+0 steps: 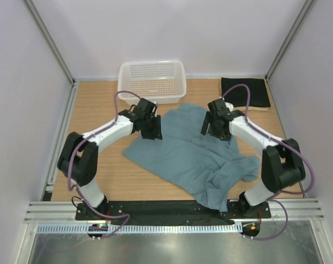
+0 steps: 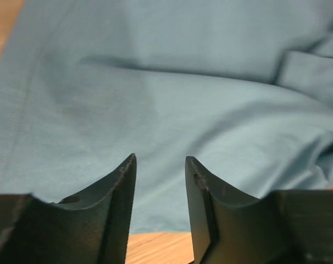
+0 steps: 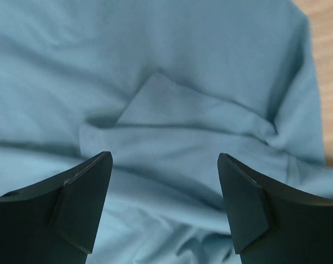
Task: Fold and stack the t-shirts
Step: Flatten the tshirt out
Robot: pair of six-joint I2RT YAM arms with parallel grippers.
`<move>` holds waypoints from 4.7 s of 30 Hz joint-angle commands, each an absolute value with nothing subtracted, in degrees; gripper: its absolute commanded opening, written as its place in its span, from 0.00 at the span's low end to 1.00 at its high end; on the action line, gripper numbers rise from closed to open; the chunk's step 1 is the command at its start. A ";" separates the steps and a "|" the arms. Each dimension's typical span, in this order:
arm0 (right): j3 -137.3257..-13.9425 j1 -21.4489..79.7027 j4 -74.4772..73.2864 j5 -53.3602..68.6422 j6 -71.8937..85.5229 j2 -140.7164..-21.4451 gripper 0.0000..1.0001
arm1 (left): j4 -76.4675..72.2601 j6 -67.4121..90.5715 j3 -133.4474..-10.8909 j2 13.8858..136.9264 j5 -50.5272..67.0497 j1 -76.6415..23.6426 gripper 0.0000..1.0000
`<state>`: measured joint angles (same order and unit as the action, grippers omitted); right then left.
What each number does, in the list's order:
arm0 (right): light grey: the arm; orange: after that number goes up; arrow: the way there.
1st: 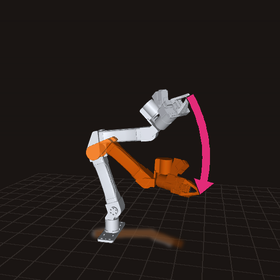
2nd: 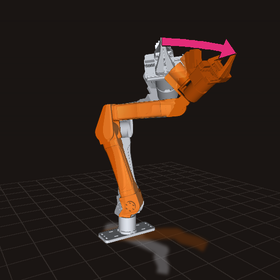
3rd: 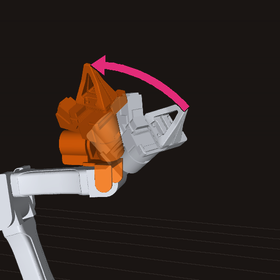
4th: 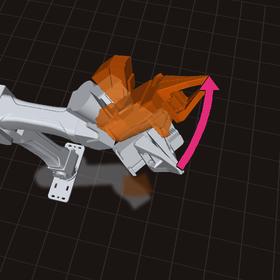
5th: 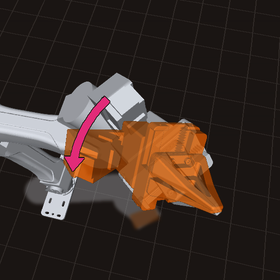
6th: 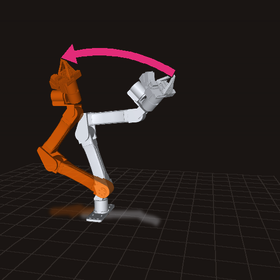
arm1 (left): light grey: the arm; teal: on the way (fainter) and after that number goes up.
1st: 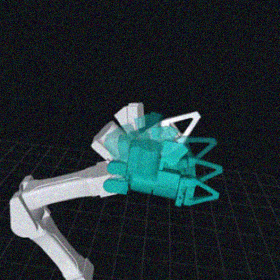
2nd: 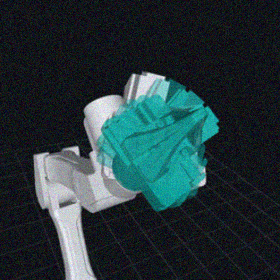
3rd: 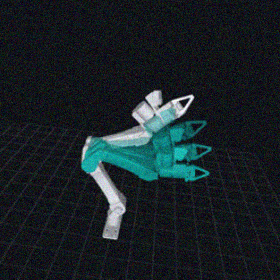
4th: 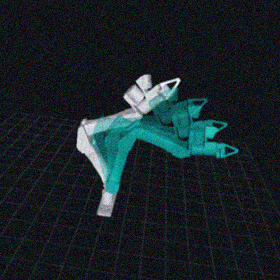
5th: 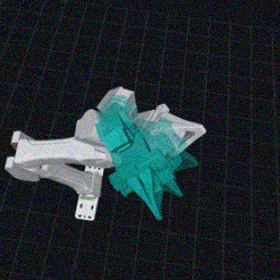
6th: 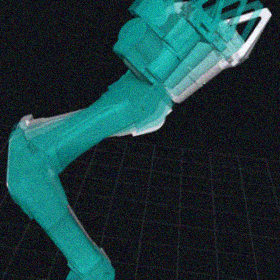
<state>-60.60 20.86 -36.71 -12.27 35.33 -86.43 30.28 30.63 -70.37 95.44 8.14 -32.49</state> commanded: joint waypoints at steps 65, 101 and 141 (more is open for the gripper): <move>-46.67 25.58 -20.31 0.26 35.86 -85.15 0.30 | 21.53 46.06 -57.73 100.71 18.02 -22.59 0.54; -46.94 27.86 -38.59 6.24 34.37 -69.08 0.54 | 40.96 57.13 -38.24 54.67 12.99 -14.17 0.75; -45.18 27.95 -34.81 7.47 35.24 -73.21 0.01 | 49.92 66.53 -36.65 66.69 1.33 -21.08 0.61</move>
